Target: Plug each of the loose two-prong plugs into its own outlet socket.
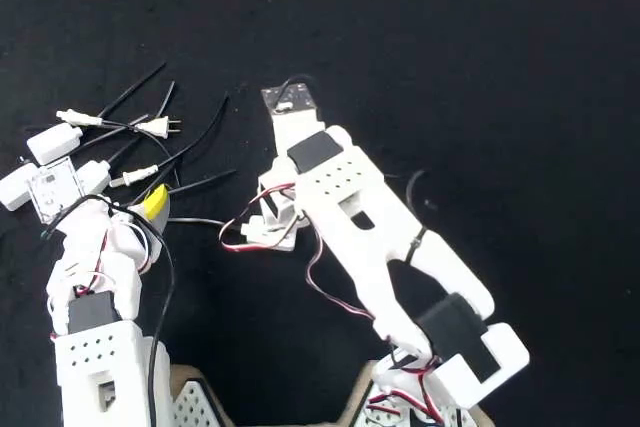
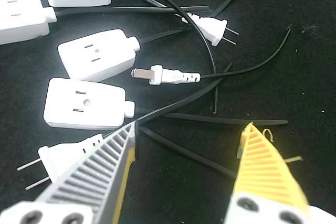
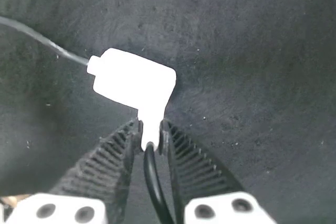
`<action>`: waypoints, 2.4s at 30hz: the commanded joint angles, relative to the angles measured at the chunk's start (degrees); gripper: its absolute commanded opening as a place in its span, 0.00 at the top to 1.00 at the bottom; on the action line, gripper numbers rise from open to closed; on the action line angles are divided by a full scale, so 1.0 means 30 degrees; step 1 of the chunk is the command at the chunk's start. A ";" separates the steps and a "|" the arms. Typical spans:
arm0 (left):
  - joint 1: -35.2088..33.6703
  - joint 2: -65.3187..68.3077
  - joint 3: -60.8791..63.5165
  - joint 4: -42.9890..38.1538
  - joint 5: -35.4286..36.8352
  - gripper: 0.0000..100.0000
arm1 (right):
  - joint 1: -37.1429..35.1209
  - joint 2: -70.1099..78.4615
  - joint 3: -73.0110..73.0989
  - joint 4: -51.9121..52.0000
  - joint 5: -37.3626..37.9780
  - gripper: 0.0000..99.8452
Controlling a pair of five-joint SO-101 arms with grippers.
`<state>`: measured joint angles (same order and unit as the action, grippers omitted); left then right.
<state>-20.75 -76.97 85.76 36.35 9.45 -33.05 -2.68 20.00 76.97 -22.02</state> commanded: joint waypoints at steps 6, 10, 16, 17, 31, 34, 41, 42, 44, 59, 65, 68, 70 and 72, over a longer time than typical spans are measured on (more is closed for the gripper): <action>-0.0249 0.0059 -0.1216 -0.0381 0.0205 0.68 | -0.0381 0.0015 0.0103 0.0088 -0.3253 0.99; -0.0249 0.0059 -0.1216 -0.0381 0.0205 0.68 | -0.0381 0.0015 0.0103 0.0234 -0.3253 0.99; -0.0249 0.0059 -0.1245 -0.0381 0.0205 0.68 | -0.0410 -0.0015 -0.0894 0.1846 -0.3223 0.99; -0.0249 0.0059 -0.1245 -0.0381 0.0205 0.68 | -0.0410 0.0015 -0.1011 0.1963 -0.3223 0.99; -0.0249 0.0059 -0.1245 -0.0381 0.0205 0.68 | -0.0381 0.2300 -0.1919 0.0147 -0.3106 0.99; -0.0249 0.0059 -0.1245 -0.0381 0.0205 0.68 | -0.0322 0.3824 -0.3267 0.0527 -0.2520 0.99; -0.0249 0.0059 -0.1245 -0.0381 0.0205 0.68 | 0.0000 0.6784 -0.6637 0.2930 0.3370 0.99; -0.0249 0.0059 -0.1245 -0.0381 0.0205 0.68 | 0.0264 0.7106 -0.6989 0.2960 0.4425 0.99; -0.0249 0.0059 -0.1245 -0.0381 0.0205 0.68 | 0.0967 0.7604 -0.7663 0.2960 0.6359 0.99; -0.0249 0.0059 -0.1245 -0.0410 0.0205 0.68 | 0.1934 0.8278 -1.0212 0.5480 1.4505 0.91; -0.0249 0.0059 -0.1245 -0.0410 0.0205 0.68 | 0.1553 0.8249 -1.0623 0.5363 1.5971 0.86; -0.0249 0.0059 -0.1245 -0.0410 0.0205 0.68 | 0.1495 0.7839 -1.1238 0.5480 1.6176 0.86; -0.0249 0.0059 -0.1245 -0.0410 0.0205 0.68 | 0.1465 0.7165 -1.1209 0.5392 1.6234 0.86; -0.0249 0.0059 -0.1245 -0.0410 0.0205 0.68 | 0.1436 0.6520 -1.1033 0.5392 1.6293 0.86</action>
<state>-20.84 -76.97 85.76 36.26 9.45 -27.34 22.02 -10.51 92.79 25.98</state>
